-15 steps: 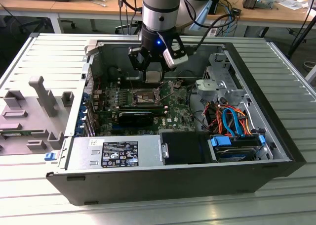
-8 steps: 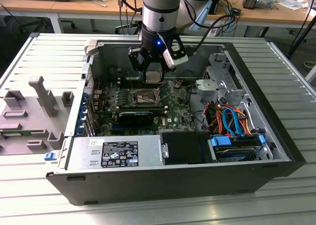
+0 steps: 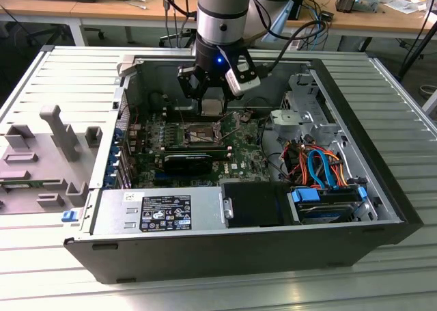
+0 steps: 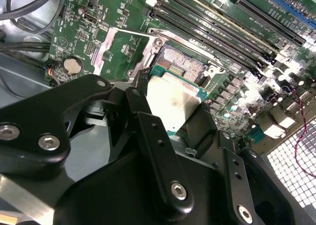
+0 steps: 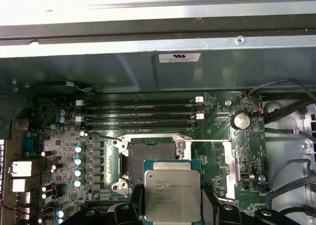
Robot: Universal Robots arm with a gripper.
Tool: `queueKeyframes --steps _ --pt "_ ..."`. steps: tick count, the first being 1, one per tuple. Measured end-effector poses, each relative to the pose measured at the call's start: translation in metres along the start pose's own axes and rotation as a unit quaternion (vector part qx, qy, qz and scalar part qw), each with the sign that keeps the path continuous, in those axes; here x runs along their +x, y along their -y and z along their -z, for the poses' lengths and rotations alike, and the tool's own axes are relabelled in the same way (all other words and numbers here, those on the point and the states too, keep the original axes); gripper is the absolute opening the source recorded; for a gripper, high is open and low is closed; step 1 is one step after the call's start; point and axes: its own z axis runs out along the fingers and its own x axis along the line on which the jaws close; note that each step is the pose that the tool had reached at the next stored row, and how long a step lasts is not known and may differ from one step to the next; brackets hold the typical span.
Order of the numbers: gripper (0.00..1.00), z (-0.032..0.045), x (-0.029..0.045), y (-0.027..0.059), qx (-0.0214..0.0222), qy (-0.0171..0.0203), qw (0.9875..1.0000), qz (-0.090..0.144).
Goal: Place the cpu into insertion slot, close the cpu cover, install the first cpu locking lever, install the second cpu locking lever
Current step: 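Place the cpu into insertion slot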
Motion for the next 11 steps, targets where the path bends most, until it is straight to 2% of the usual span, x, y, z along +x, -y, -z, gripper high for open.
queueKeyframes --steps 11 --pt "0.55 -0.0008 -0.0001 0.0017 0.0 0.0 1.0 0.0"
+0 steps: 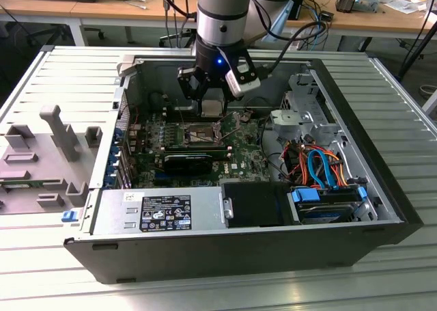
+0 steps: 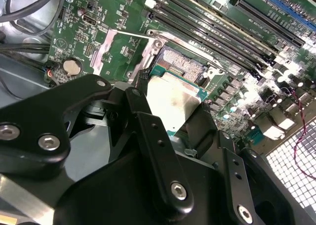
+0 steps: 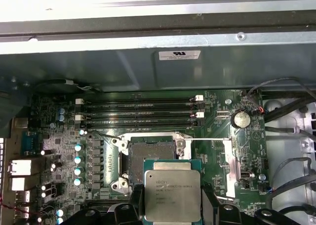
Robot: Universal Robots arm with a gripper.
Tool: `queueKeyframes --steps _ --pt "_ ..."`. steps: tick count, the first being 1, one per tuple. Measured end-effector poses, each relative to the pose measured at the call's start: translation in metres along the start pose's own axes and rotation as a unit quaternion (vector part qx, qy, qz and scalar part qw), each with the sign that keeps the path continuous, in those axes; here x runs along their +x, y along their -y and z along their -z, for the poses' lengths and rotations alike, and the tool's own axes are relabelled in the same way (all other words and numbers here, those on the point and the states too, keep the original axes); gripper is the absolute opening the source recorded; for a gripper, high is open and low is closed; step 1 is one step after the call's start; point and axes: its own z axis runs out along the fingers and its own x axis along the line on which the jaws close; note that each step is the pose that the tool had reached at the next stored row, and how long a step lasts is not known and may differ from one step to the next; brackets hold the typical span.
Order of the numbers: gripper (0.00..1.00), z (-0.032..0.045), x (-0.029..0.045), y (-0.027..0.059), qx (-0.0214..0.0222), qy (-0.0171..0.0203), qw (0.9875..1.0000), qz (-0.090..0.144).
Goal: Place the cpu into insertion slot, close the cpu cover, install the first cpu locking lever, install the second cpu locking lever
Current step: 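Place the cpu into insertion slot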
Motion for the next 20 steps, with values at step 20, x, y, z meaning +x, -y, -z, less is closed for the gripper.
queueKeyframes --steps 20 --pt "0.55 -0.0026 -0.0001 0.0031 0.0 0.0 1.0 0.0"
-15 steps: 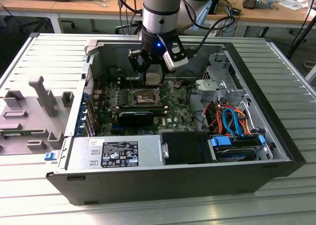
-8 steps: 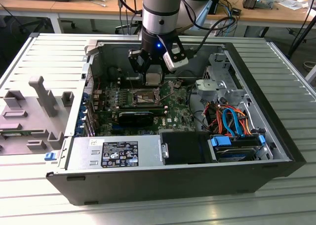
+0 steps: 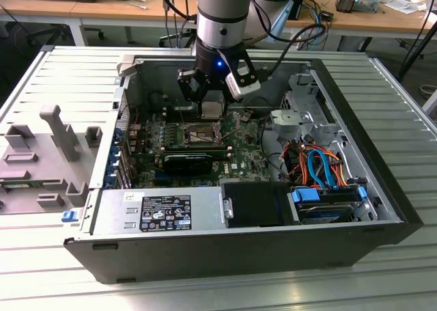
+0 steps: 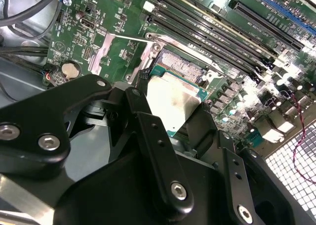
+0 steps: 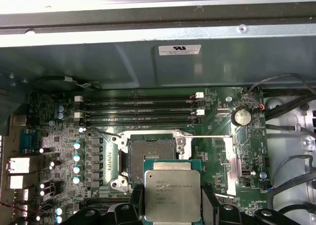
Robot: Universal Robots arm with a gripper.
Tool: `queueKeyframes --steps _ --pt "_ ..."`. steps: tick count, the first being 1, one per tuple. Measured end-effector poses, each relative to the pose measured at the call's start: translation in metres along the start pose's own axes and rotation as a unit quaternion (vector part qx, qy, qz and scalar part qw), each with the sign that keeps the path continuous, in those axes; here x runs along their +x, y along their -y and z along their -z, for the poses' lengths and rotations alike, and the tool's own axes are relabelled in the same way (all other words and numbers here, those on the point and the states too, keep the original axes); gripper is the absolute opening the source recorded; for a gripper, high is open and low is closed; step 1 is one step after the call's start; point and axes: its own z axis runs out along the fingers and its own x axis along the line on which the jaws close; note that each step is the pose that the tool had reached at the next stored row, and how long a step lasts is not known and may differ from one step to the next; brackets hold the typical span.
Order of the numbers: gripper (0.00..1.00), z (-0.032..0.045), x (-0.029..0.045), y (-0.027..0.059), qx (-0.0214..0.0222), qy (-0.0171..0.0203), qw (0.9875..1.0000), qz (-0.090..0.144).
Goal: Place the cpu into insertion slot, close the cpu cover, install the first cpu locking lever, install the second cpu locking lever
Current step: 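Place the cpu into insertion slot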
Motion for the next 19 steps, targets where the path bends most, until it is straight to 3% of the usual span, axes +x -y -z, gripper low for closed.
queueKeyframes --steps 19 --pt "0.55 -0.0061 -0.0002 0.0036 0.0 0.0 1.0 0.0"
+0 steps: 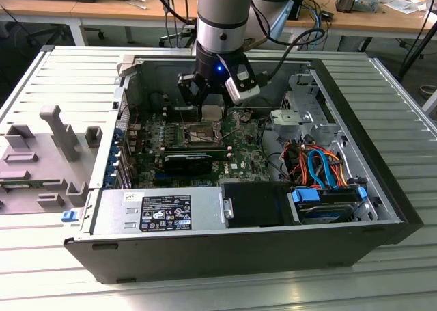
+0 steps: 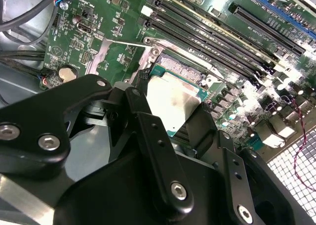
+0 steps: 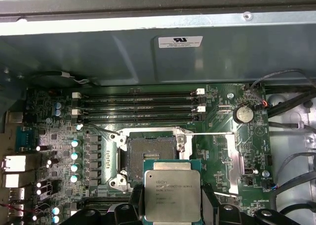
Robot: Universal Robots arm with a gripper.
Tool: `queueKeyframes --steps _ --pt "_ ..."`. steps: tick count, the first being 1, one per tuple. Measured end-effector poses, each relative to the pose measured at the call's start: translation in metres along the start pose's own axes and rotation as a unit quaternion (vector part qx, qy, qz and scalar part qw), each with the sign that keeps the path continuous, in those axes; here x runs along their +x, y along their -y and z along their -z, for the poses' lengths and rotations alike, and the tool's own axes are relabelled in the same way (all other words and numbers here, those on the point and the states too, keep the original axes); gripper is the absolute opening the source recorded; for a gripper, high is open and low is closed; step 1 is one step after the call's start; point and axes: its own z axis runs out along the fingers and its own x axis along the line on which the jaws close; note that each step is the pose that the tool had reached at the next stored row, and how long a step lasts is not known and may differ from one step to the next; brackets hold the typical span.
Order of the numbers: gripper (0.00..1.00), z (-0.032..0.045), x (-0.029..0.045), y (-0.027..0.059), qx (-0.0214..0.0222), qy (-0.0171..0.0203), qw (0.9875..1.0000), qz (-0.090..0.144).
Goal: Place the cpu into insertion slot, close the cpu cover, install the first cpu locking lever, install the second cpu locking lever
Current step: 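Place the cpu into insertion slot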
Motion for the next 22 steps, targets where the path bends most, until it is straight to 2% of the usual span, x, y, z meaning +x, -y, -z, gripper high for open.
queueKeyframes --steps 22 --pt "0.55 -0.0066 -0.0002 0.0028 0.0 0.0 1.0 0.0"
